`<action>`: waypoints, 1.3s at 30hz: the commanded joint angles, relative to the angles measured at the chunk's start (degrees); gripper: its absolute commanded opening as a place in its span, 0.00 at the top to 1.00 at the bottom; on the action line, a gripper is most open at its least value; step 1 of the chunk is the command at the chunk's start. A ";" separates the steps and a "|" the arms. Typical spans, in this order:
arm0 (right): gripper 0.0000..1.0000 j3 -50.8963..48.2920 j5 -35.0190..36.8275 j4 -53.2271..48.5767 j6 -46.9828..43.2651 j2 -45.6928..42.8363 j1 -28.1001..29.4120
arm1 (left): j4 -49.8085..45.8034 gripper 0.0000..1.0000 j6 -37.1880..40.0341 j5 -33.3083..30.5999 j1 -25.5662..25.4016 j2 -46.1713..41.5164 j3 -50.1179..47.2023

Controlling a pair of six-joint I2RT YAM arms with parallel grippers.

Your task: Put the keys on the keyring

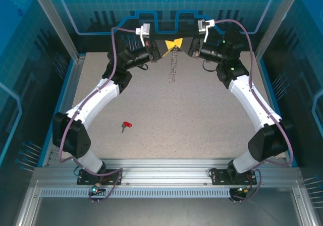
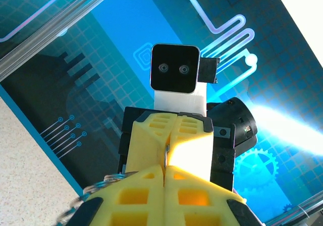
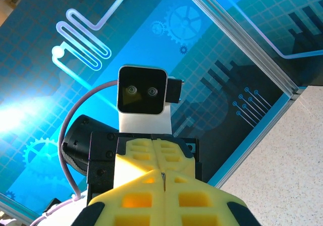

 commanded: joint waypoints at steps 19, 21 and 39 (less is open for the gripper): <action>0.47 -0.55 4.22 3.48 4.91 -2.18 -2.99 | -7.33 1.00 15.45 -3.94 -1.67 -4.81 -0.64; 0.44 -1.23 4.81 2.29 4.52 -3.48 -4.17 | -8.20 1.00 17.36 -3.34 -1.67 -5.15 -0.35; 0.44 -4.46 -0.94 -9.36 -9.06 -8.19 -6.52 | -19.48 1.00 33.83 3.85 -1.66 -5.23 8.95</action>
